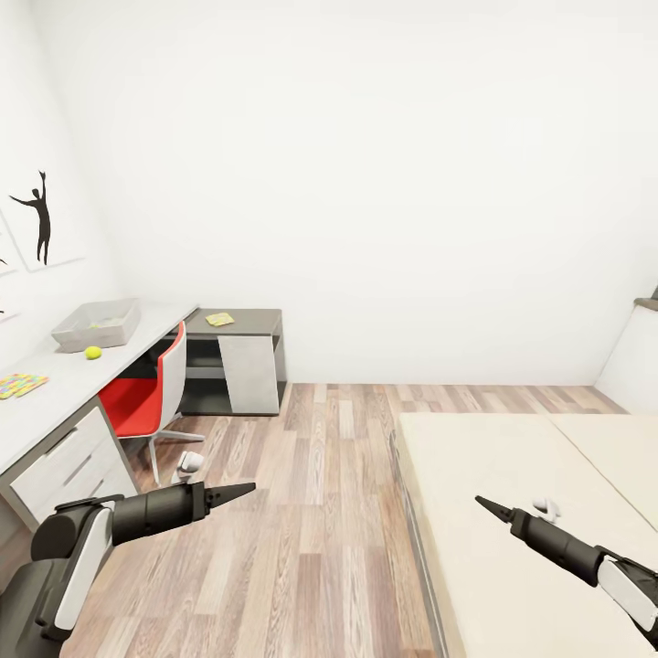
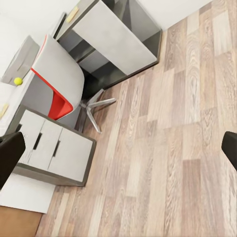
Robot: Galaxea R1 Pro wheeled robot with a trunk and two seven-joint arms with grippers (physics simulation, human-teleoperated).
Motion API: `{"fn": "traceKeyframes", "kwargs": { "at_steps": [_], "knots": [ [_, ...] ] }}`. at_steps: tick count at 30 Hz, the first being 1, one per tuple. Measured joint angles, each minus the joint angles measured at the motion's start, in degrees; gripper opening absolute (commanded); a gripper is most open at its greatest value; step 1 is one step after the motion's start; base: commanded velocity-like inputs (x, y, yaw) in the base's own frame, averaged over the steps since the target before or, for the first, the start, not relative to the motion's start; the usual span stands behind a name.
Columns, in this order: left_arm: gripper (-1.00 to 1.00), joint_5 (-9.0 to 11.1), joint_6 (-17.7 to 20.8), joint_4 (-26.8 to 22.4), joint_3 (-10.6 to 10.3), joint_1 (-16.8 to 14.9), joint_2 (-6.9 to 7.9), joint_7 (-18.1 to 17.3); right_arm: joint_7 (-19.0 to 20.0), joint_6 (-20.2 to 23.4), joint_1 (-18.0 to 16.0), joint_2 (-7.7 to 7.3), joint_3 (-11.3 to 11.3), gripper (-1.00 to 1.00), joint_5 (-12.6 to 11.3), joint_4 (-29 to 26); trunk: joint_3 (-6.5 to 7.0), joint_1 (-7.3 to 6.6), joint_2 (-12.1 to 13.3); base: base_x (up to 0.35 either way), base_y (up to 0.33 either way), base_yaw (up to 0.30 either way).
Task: Put all the toys in the child's room - the three board games (two on the bed and one on the table), the two jigsaw puzzles on the table, and the tennis ball on the table - inside the toy box on the table in the child's room.
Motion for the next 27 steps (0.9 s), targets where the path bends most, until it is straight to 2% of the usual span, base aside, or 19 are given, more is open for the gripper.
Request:
{"fn": "traceKeyframes", "kwargs": {
  "at_steps": [7,27],
  "knots": [
    [1.00,0.00,0.00,0.06,0.00,-0.01,0.11,-0.02,0.00,0.08,0.00,0.57,-0.03,1.00,0.03,-0.01,0.00,0.00,0.00,0.000,0.000,0.000],
    [1.00,0.00,0.00,0.10,0.00,-0.01,0.13,-0.02,0.09,0.10,0.00,0.58,-0.11,1.00,-0.04,-0.01,0.01,0.00,0.00,0.000,0.000,-0.004]
  ]
}}
